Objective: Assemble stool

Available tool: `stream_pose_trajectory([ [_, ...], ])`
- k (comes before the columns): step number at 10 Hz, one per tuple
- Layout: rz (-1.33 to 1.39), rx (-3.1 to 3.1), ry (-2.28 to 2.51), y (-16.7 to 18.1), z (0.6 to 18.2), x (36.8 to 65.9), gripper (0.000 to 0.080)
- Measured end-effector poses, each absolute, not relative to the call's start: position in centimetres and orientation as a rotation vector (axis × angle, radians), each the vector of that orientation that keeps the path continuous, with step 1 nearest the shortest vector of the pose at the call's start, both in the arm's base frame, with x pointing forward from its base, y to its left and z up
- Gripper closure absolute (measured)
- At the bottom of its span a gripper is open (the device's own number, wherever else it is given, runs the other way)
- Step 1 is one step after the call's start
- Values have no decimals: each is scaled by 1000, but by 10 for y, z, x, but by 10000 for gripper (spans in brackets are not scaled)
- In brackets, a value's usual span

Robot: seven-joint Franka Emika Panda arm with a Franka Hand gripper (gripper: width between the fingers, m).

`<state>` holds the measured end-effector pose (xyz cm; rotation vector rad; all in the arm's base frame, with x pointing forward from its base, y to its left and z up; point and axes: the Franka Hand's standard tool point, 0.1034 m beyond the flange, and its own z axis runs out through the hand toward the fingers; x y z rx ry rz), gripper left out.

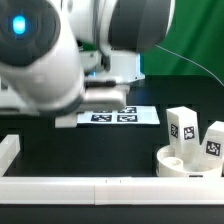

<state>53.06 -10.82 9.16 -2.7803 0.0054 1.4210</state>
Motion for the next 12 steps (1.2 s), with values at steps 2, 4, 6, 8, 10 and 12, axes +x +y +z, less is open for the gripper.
stream_pose_trajectory([
  [2,1351,-2809,-6,-103,110,533,463],
  [4,1172,-2910,-22,-108,102,551,463],
  [6,980,-2984,47,-91,114,561,463],
  [8,713,-2987,220,-56,144,592,463],
  [10,506,-3038,241,-54,148,604,463],
  [12,297,-3076,249,-56,148,610,463],
])
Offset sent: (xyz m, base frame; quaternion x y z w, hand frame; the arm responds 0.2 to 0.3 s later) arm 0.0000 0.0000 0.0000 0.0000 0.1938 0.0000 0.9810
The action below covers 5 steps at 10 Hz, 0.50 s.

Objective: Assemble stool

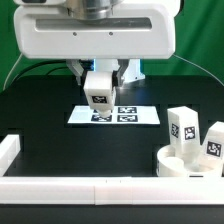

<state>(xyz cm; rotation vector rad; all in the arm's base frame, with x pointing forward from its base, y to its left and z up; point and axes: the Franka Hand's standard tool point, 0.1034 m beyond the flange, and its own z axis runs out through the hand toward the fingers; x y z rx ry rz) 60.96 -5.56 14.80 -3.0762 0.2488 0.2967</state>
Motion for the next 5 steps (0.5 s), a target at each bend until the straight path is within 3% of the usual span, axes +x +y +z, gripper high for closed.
stream_pose_trajectory([
  [1,137,-3104,271,-53,149,619,463],
  [3,-168,-3133,265,-6,156,625,463],
  [5,-429,-3114,264,15,148,627,463],
])
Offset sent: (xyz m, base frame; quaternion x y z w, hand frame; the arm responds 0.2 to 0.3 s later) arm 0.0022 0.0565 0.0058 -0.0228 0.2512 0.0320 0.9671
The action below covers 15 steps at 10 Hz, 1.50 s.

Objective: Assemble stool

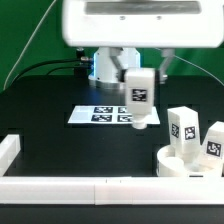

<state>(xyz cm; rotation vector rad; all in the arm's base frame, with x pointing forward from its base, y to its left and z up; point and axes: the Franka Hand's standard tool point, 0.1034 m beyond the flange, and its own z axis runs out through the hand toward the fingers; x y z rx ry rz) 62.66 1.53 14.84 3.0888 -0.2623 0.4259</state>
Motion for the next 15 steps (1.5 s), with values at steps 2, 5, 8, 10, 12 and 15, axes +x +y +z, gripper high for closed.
stream_pose_trajectory([
  [2,630,3052,-249,16,148,630,463],
  [5,507,3081,-310,31,138,620,463],
  [8,482,3090,-311,59,127,623,463],
  [10,483,3089,-315,56,127,623,462],
  [12,467,3089,-318,56,125,621,462],
  [15,342,3089,-338,51,113,622,462],
])
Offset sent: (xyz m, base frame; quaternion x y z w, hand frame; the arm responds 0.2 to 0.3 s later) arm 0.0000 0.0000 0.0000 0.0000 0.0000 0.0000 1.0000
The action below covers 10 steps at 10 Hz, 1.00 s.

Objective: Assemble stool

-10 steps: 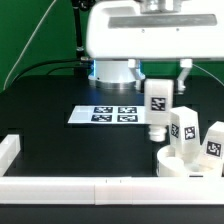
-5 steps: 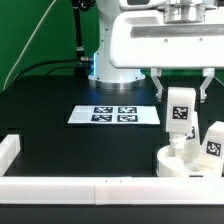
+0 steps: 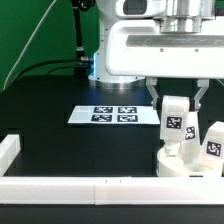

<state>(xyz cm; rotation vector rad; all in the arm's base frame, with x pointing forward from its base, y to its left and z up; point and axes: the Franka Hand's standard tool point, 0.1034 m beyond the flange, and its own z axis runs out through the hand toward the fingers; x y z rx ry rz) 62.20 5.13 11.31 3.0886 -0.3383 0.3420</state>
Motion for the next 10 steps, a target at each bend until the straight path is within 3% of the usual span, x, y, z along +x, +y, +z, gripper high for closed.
stream_pose_trajectory([
  [5,313,3094,-350,59,99,617,462],
  [10,367,3088,-336,60,98,624,462],
])
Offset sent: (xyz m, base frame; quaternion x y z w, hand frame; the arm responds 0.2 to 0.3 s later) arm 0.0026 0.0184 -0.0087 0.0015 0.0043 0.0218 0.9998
